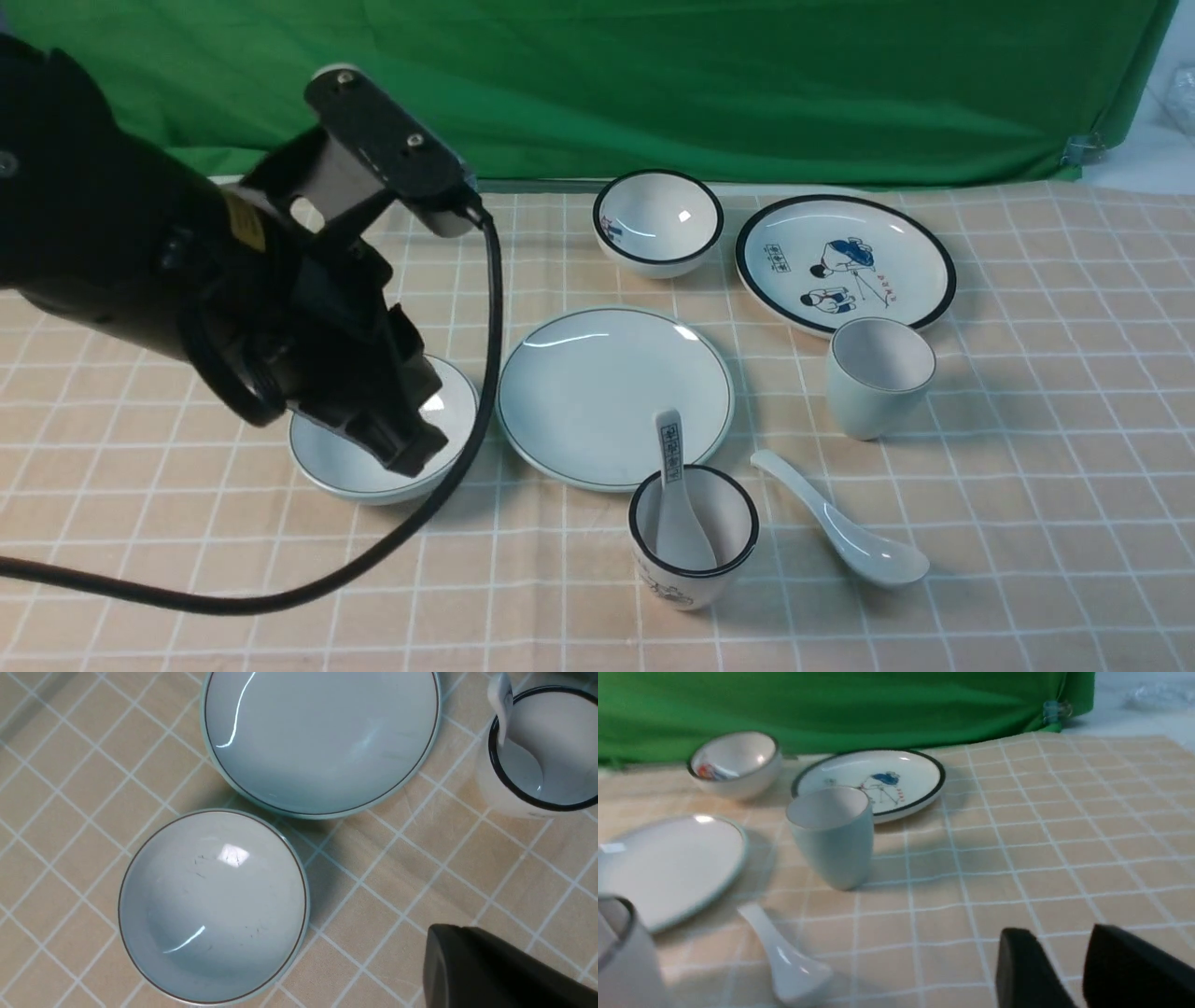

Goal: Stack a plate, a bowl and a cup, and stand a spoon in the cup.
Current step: Use the left arm to grab a blue rice bowl

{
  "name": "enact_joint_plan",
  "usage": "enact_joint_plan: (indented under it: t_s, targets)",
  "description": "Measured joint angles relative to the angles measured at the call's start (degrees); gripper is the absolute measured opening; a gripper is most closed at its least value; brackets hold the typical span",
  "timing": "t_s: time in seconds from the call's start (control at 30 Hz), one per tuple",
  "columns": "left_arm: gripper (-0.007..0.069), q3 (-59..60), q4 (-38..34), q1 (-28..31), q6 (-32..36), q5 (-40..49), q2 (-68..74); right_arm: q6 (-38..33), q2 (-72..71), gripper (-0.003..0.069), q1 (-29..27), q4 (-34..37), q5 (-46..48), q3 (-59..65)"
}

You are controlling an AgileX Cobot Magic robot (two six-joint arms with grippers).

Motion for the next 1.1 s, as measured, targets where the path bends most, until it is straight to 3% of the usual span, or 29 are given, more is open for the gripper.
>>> enact_joint_plan:
  t_s: [0.17,0.3,0.37,0.47,0.5,0.53,0.63,0.7,0.73,0.97,1.1]
  targets:
    - [0.0004,0.0,0.0,0.0,2.2,0.4,0.0,14.2,0.0,0.0237,0.0,4.1,-5.7,0.0]
    - [0.0004,0.0,0.0,0.0,3.1,0.4,0.2,16.1,0.0,0.0232,0.1,4.4,-8.9,0.0]
    - [0.0004,0.0,-0.1,0.0,4.0,0.4,0.8,16.3,0.6,0.0205,0.8,4.5,-5.5,-1.5]
    - [0.0004,0.3,-0.4,0.0,6.7,0.4,3.3,7.2,8.0,0.0118,5.1,4.6,10.4,-12.7]
    - [0.0004,0.4,-0.4,0.0,6.8,0.4,3.5,7.2,8.6,0.0115,5.4,4.6,10.4,-13.5]
    - [0.0012,0.4,-0.4,0.0,7.8,0.4,5.4,0.1,13.6,0.0098,8.5,4.6,19.3,-21.0]
    - [0.0043,0.5,-0.6,0.0,9.8,0.2,8.2,-8.0,21.2,0.0090,12.3,4.4,30.2,-29.7]
    - [0.0118,0.7,-0.6,0.0,10.9,-0.5,11.1,-13.1,27.9,0.0090,15.3,3.9,37.6,-35.7]
    - [0.0125,0.7,-0.6,0.0,10.9,-0.7,11.3,-13.4,28.7,0.0090,15.5,3.9,37.9,-35.9]
    - [0.0423,0.7,4.5,1.1,7.3,-5.2,19.3,-17.3,36.1,0.0094,18.8,3.6,40.3,-38.7]
    - [0.0476,0.7,4.8,3.3,6.2,-7.4,24.6,-17.6,36.4,0.0099,19.0,3.5,40.7,-38.7]
